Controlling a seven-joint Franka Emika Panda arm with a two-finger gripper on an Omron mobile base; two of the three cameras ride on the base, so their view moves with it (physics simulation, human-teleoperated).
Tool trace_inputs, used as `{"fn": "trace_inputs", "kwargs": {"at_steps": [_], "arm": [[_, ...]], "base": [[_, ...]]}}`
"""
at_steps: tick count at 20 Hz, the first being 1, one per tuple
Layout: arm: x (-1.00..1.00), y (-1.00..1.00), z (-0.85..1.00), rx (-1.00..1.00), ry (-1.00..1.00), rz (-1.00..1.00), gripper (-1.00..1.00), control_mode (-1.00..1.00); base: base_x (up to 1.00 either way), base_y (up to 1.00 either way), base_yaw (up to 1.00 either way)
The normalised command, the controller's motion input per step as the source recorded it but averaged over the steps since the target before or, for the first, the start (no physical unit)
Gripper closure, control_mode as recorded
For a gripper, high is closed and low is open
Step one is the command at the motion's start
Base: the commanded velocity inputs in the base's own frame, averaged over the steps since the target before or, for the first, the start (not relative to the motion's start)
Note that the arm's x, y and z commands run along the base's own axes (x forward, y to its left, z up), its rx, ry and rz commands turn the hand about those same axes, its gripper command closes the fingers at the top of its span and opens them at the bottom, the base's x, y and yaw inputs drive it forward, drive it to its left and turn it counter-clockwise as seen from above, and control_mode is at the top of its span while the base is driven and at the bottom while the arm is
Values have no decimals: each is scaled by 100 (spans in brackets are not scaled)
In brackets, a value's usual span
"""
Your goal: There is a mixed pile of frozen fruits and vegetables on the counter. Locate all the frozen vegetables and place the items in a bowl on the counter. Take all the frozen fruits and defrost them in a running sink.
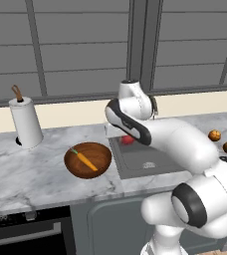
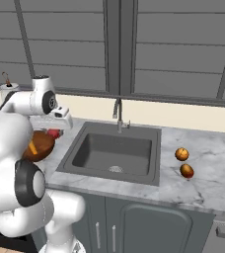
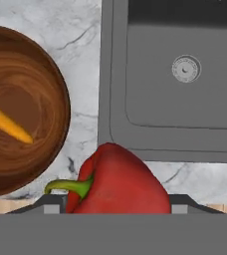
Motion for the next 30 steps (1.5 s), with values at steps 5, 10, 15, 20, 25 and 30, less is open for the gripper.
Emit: {"fn": "trace_inputs", "kwargs": {"at_steps": [5,10,15,20,25,30], "arm": [[-1,90,-9,11,0,16,100,-100],[-1,56,-27,4,-1,11,100,-100],[15,8,-17,-1,-1,0,100,-100],[2,50,-31,-1,2,-2,100,-100],[6,12,-20,-6,-3,-1,100,-100],[1,0,-28,-2,-1,1,100,-100]], "base": [[0,0,0],[0,0,0],[0,0,0],[0,0,0],[0,0,0],[0,0,0]]}}
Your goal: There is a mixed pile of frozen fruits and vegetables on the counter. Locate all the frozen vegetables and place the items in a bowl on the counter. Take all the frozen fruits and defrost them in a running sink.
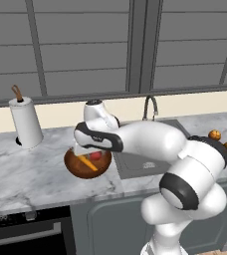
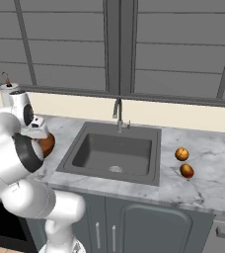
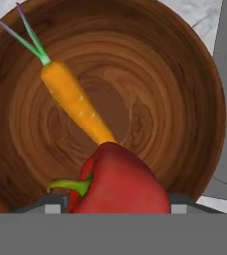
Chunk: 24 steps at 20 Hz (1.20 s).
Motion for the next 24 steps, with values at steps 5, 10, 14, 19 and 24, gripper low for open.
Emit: {"fn": "trace_inputs", "kwargs": {"at_steps": [5,10,14,19,24], "arm": [[1,-2,-25,0,-1,2,100,-100],[0,3,-17,0,0,0,-100,-100],[0,0,-9,0,0,1,-100,-100],[0,0,2,0,0,0,-100,-100],[0,5,27,-6,0,-2,-100,-100]], "base": [[0,0,0],[0,0,0],[0,0,0],[0,0,0],[0,0,0]]}}
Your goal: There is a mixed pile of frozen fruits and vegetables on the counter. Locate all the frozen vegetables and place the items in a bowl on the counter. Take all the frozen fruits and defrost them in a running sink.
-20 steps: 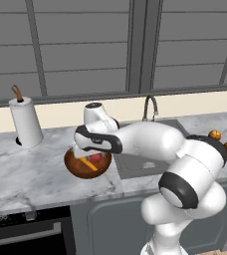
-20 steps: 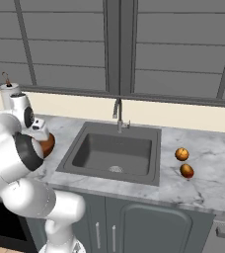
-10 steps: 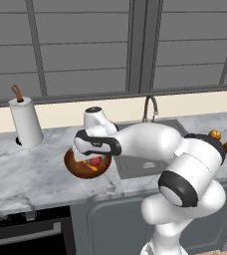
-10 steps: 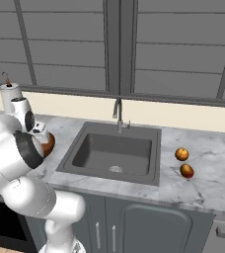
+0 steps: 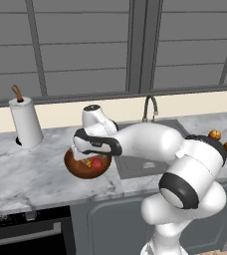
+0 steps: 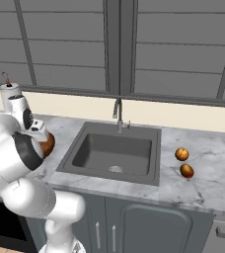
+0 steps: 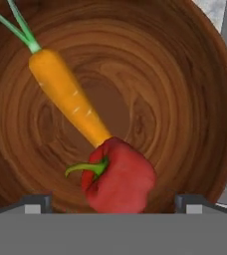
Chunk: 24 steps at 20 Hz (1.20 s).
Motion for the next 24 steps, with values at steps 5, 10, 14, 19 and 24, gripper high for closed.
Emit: {"fn": "trace_inputs", "kwargs": {"at_steps": [5,10,14,19,24], "arm": [[-12,-1,74,-11,0,-4,-100,-100],[-29,-17,53,-1,0,-6,-100,-100],[-36,-25,32,0,-2,-3,-100,-100],[-51,-35,-5,0,-1,-6,-100,-100],[-31,-65,6,2,-2,-4,-100,-100]], "base": [[0,0,0],[0,0,0],[0,0,0],[0,0,0],[0,0,0]]}}
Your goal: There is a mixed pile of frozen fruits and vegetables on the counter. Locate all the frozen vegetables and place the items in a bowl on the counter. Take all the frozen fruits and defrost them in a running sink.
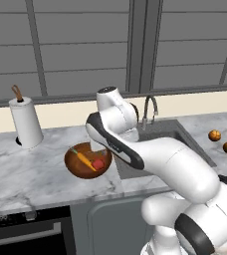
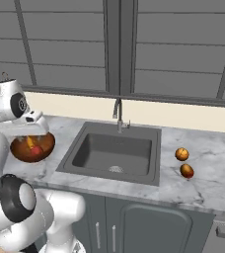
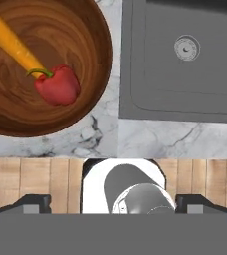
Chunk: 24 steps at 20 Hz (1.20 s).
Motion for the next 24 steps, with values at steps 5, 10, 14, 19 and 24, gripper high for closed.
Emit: {"fn": "trace_inputs", "kwargs": {"at_steps": [5,10,14,19,24], "arm": [[0,-61,10,0,-1,-1,-100,-100],[0,-63,-4,-4,1,-13,-100,-100],[6,-90,0,0,4,-16,-100,-100],[15,-100,4,0,5,-9,-100,-100],[9,-97,2,0,5,-11,-100,-100]], "base": [[0,0,0],[0,0,0],[0,0,0],[0,0,0],[0,0,0]]}}
